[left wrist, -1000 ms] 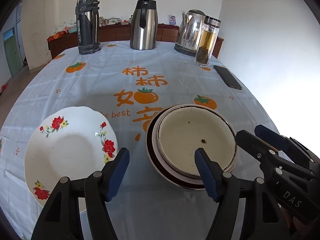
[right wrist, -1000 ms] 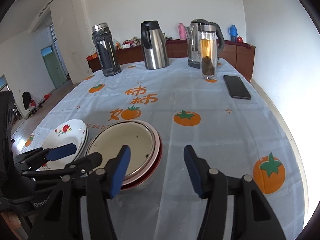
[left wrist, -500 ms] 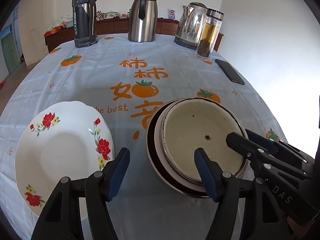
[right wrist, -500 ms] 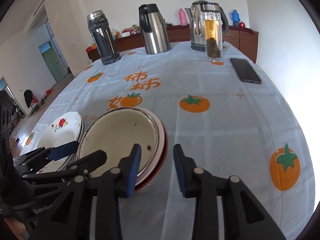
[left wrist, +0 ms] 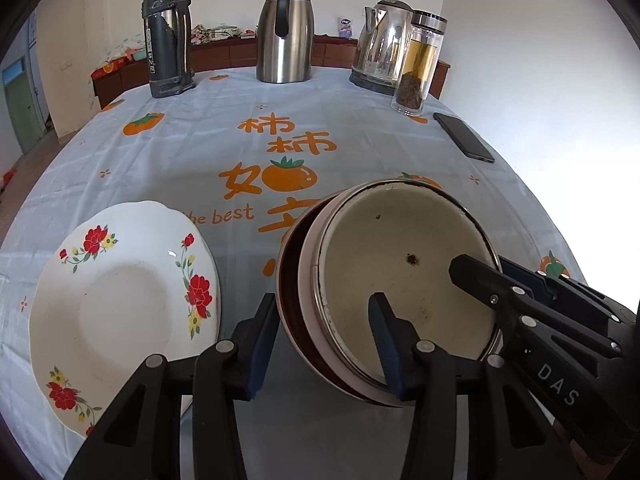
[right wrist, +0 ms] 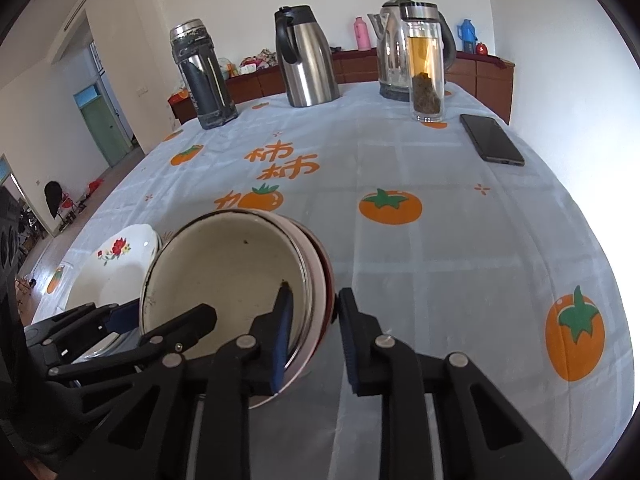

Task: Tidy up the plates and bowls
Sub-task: 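Close both tools on the rim of the nested bowl stack, then lift the bowl stack with both tools over the red-flower plates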

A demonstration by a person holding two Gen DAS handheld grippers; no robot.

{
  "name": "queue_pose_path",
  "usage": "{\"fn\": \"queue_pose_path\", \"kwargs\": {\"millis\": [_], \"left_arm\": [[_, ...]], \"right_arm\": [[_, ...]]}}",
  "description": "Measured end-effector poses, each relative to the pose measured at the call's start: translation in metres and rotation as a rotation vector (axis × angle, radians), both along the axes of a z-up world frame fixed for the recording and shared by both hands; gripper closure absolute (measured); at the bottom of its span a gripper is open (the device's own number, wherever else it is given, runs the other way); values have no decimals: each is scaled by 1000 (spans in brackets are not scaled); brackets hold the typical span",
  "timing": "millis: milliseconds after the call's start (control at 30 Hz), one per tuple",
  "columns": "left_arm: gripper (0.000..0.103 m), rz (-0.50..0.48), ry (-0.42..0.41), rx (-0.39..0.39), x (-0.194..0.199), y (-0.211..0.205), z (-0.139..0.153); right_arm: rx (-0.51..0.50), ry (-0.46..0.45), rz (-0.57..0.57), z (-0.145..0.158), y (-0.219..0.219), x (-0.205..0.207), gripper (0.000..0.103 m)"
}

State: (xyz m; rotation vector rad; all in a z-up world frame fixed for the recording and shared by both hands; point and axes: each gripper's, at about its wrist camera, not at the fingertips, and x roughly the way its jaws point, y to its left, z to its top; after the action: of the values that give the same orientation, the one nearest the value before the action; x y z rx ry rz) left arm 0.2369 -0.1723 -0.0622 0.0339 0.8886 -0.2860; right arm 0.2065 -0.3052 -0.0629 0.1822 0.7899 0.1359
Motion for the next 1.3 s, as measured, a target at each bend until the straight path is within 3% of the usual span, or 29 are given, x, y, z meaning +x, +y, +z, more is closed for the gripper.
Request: {"fn": "queue_pose_path", "kwargs": {"millis": [500, 1300], "left_arm": [[54, 22, 2, -17, -7, 5, 9], [54, 49, -73, -22, -26, 20, 40]], "right_arm": [[-5, -8, 6, 12, 4, -6, 81], [-4, -50, 34, 40, 17, -19, 81]]}}
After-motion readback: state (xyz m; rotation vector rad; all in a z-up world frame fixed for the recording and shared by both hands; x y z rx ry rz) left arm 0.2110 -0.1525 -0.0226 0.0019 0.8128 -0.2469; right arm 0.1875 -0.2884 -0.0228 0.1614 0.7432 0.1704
